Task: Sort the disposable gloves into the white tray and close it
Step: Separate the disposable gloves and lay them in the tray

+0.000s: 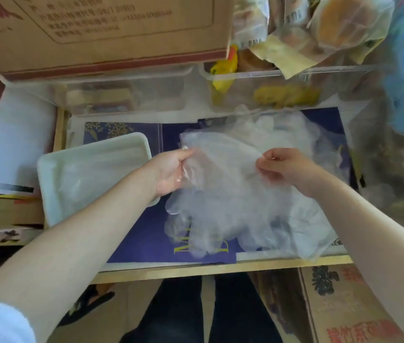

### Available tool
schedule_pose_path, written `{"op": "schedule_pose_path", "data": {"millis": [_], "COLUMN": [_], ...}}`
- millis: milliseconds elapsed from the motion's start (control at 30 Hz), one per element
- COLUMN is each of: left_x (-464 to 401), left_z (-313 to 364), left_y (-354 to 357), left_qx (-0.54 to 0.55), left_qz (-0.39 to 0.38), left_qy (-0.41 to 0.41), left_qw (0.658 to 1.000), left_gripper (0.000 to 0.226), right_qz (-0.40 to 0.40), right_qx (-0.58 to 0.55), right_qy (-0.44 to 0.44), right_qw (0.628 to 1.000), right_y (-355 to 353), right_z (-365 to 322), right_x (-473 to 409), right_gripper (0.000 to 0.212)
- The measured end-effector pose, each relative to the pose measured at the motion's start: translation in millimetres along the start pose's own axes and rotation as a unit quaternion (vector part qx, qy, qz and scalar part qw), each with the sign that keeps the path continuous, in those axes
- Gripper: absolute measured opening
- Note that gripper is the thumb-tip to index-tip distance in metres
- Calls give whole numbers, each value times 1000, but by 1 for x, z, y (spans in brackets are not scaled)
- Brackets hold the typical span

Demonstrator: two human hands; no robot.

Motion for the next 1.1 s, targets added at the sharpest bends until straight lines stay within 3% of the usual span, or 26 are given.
{"op": "schedule_pose_path", "data": {"millis": [167,233,300,500,600,733,833,900,967,1033,1100], "left_x": [-8,-7,-5,1,5,13,24,28,32,36,40], "left_z": [13,18,23,30,33,35,40,43,46,47,45], "left_y": [-3,-4,-4,-1,0,1,5,2,3,5,7], "left_qx": [-8,-3,7,-55,-78,-10,29,34,37,38,40], "left_qz": [-13,-26,-33,11,26,29,30,44,51,49,50], "left_qy": [62,82,101,165,191,216,241,256,265,267,267], "left_qw": [998,996,994,985,978,976,970,965,962,962,962], "left_gripper": [21,22,23,21,22,30,31,30,24,17,18], "right_qz": [-116,-139,-115,-14,5,-72,-145,-194,-211,-145,28], "right_qx": [-8,14,9,6,-66,-210,-309,-318,-276,-185,11], "right_qy": [18,16,0,-4,-34,-76,-49,-29,-10,15,-9], "right_qw": [993,990,993,1000,997,972,939,928,938,972,999], "right_y": [-2,-7,-16,-31,-29,-20,-16,-14,-12,-11,-23], "right_z": [-4,-3,-2,1,-5,-13,-14,-14,-14,-10,-9], "right_x": [5,11,12,3,4,14,25,33,40,39,32], "right_gripper": [21,14,7,15,20,30,62,78,80,64,41]}}
Point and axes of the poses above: each hand's wrist, its own x-axis away from the middle knuckle, its own y-axis out of the palm, z = x × y, the point moved 6 cm from there along -x, towards the middle knuckle, and after that the axes turned 5 degrees about x, right-handed, at the moved point
